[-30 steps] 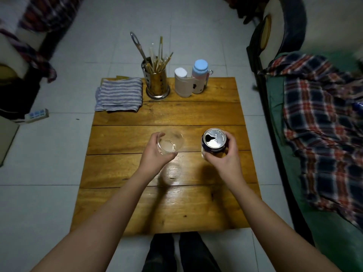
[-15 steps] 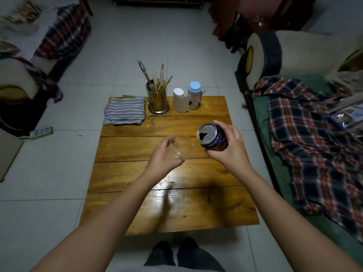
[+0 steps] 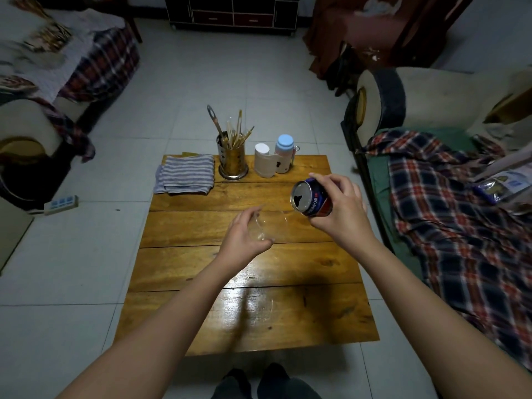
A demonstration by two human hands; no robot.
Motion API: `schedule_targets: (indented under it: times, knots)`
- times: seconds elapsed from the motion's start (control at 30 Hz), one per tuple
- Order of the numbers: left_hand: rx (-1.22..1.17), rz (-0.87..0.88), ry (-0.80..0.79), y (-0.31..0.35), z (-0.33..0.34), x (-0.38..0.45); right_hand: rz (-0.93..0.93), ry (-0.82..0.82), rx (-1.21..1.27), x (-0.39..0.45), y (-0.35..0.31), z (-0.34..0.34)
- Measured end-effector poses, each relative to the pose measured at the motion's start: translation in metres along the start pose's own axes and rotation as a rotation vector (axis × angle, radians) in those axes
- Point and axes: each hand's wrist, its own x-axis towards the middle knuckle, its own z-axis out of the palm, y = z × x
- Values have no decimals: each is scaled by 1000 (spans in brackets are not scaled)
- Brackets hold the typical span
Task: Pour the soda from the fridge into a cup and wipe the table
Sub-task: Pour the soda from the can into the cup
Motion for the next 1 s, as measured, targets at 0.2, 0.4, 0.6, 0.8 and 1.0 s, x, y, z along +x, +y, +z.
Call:
schedule_targets:
  times: [0.2,0.4,0.6,0.8,1.0]
  knots:
    - [-11,-2,2,1,0,1,-35,4,-51,5,-8,-5]
    - [-35,5,-1,3,-2,1,-79,13,-119,9,-16,-5]
    - [-34,4,-5,4,-3,0,-104,7,-159,10,-21,-4]
    - [-10,-8,-1,2,-3,-1,-122,4,-192,11,-23,-5]
    - [-18,-15,4,3,-2,0,-151,14,-219,11,-24,-6]
